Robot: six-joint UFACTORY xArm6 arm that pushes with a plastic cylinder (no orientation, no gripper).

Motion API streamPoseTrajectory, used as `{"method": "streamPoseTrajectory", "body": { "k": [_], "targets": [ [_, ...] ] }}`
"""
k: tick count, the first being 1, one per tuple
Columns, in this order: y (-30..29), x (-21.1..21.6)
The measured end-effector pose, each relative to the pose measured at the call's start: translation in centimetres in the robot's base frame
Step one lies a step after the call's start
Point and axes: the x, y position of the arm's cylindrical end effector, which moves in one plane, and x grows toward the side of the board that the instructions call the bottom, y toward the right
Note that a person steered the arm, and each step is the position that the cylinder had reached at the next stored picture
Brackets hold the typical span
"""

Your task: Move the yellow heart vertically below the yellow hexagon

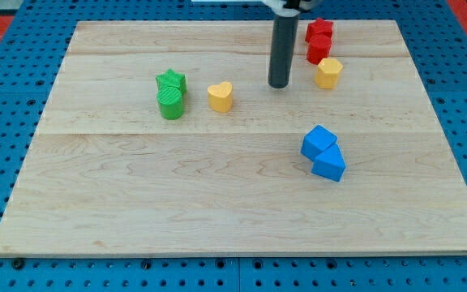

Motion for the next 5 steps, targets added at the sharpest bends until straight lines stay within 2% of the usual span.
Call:
{"method": "streamPoseTrajectory", "body": {
  "k": [1,2,3,4,5],
  "targets": [
    [6.8,1.9],
    [9.9,1.0],
    [8.8,-0.5],
    [8.4,1.1],
    [4.0,6.0]
  ]
}}
